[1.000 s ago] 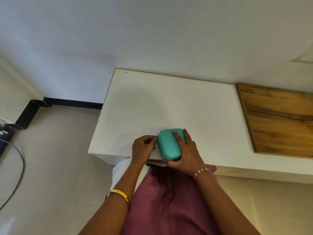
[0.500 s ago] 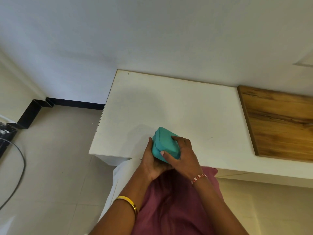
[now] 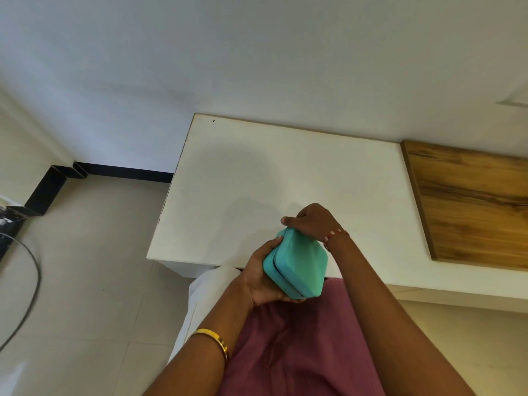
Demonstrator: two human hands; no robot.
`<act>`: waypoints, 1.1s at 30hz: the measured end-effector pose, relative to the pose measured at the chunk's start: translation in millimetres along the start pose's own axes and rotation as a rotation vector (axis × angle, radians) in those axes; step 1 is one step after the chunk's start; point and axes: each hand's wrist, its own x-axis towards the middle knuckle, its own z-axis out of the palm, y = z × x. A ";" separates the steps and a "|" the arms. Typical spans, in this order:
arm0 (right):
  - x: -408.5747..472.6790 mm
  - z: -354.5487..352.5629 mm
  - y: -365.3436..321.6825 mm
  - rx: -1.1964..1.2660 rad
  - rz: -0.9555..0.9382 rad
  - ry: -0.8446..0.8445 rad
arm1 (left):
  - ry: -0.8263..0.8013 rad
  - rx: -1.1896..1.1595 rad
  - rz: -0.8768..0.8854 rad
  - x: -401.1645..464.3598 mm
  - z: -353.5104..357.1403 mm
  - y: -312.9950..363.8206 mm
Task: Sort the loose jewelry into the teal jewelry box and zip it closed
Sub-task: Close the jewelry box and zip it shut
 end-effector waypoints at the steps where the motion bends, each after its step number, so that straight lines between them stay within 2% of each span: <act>1: 1.7 -4.1 -2.0 -0.029 0.033 -0.057 | 0.010 0.014 -0.006 1.1 -1.0 -0.6; 4: 4.2 -14.3 -4.8 -0.029 0.088 -0.152 | 0.032 0.044 -0.013 3.6 -2.4 -2.7; 7: 5.0 -19.7 -6.1 -0.010 0.024 -0.190 | 0.068 0.083 -0.022 4.1 -1.5 -3.3; 11: 6.9 -17.0 -2.5 0.119 -0.027 -0.100 | 0.126 0.097 -0.021 3.9 -1.7 -3.0; 19: 3.8 10.0 -0.5 -0.061 -0.253 0.147 | 0.167 0.056 -0.022 5.1 -2.8 -1.9; 28: -3.2 18.4 8.4 0.025 -0.330 0.146 | 0.176 0.031 0.034 5.7 -3.1 -4.1; 33: 4.7 3.2 13.3 0.173 -0.206 0.100 | 0.197 0.072 0.018 4.8 -0.1 -3.1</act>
